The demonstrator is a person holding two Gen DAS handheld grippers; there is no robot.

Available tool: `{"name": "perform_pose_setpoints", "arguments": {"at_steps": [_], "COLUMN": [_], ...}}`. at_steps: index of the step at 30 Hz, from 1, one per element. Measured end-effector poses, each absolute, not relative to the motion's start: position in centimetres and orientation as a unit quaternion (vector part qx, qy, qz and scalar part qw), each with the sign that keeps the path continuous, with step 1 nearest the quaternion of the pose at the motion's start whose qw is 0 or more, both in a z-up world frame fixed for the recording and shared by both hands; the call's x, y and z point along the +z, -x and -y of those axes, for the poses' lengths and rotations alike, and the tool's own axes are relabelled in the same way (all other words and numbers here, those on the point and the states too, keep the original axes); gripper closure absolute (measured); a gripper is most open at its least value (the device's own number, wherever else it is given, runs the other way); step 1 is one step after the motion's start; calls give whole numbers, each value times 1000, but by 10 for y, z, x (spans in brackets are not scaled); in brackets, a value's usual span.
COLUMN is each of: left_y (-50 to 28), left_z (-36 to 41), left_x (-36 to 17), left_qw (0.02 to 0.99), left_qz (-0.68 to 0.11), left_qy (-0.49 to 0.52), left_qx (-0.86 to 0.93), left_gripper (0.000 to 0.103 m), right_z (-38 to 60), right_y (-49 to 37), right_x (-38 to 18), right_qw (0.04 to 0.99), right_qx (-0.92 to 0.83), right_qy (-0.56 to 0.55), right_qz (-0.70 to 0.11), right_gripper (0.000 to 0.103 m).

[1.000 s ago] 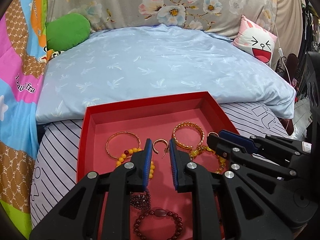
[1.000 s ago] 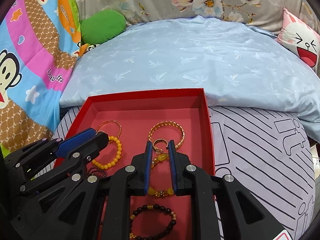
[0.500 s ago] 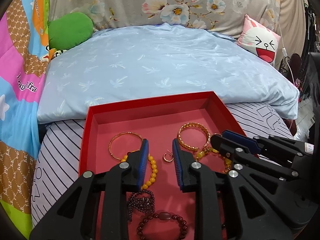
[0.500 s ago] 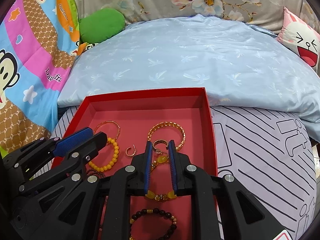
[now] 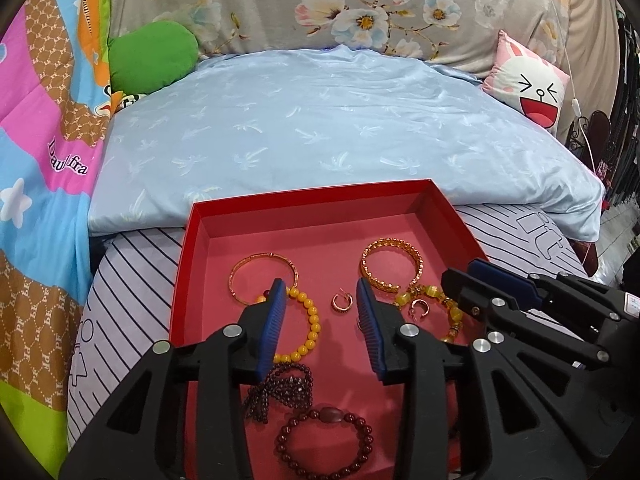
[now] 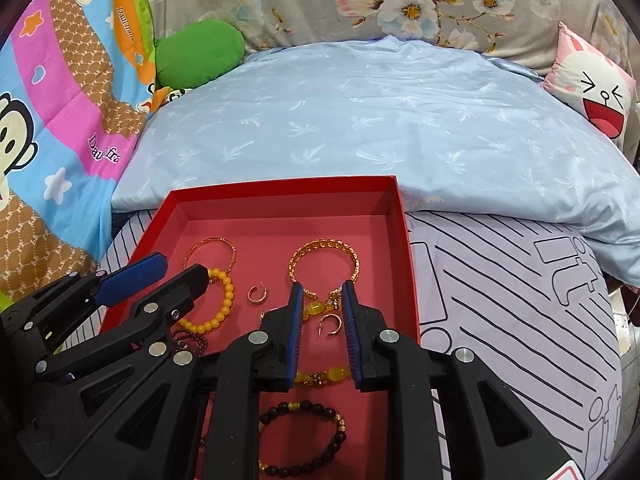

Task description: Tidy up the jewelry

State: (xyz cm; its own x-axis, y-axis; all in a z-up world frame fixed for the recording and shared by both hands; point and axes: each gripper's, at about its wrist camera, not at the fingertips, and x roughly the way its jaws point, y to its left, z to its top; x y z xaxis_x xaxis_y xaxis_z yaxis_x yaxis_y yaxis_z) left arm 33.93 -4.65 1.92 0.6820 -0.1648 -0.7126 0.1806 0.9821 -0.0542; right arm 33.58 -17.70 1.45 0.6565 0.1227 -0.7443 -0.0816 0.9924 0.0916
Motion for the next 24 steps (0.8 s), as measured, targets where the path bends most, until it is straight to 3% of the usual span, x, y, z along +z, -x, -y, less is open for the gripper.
{"name": "perform_pose_setpoints", "arguments": {"at_steps": [3,7,11,18,24], "left_y": [-332,-317,-305,-282,-264], "left_z": [44,38,35,34,27], "left_x": [24,31,37,45,45], "left_qw": [918,921,921,926,928], "left_qz": [-387,-385,-385,-376,-373], "left_qy": [-5,-4,-3,-7,10], "left_qx": [-88,-66,-56,-36,-17], "left_gripper": [61,45,38,23,11], "right_z": [180,184,191,195,202], "right_y": [-325,-312,-297,-274,-257], "right_x": [21,29,34,41,40], "right_qw": [912,915,918,920,919], "right_qx": [47,38,20,7,-5], "right_qy": [-25,-28,-32,-28,-40], "right_qz": [-406,-401,-395,-392,-392], "right_gripper": [75,69,54,50,39]}}
